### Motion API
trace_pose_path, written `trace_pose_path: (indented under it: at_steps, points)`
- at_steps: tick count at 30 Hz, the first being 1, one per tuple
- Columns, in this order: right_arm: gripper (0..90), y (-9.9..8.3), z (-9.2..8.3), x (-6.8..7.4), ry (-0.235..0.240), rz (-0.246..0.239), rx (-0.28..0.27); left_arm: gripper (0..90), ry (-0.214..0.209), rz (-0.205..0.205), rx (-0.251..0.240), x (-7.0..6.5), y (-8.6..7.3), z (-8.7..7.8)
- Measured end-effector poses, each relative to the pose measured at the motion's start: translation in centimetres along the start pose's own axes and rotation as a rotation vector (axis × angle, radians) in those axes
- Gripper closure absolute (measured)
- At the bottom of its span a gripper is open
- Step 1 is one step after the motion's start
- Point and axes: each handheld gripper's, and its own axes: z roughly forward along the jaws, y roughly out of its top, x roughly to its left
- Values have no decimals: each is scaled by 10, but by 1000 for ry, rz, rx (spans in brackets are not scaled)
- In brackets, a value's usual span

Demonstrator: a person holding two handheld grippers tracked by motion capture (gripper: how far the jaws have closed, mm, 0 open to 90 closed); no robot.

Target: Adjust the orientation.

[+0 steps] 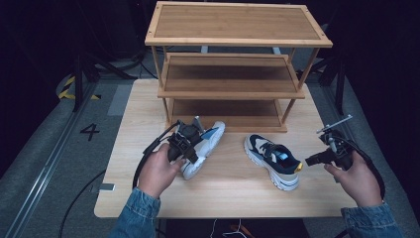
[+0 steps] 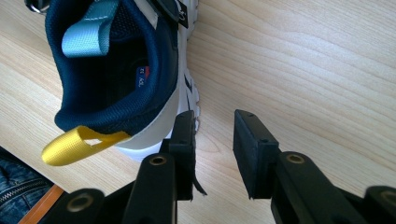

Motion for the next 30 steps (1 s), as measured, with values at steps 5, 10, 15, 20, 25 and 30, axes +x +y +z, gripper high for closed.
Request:
trace_pose_path:
  at_steps: [5,10,15,20,25,30]
  points:
    - [685,2,1,0,4,-1,3,843,-23,33,6,-17,5,7]
    - [679,0,-2,-1,5,-3,-6,824,-7,75,17,-35,10,16]
    - [674,-2,-3,-2,7,8,-3,808,-35,160,43,-58,15,20]
    - [675,-3,-3,-4,12,11,-7,799,-57,207,0,-73,12,2]
    - [675,-4,-4,-4,13,12,-9,793,-54,167,-37,-60,4,-12]
    - [676,-4,-4,-4,13,16,-9,782,-28,94,-62,-44,-5,-24]
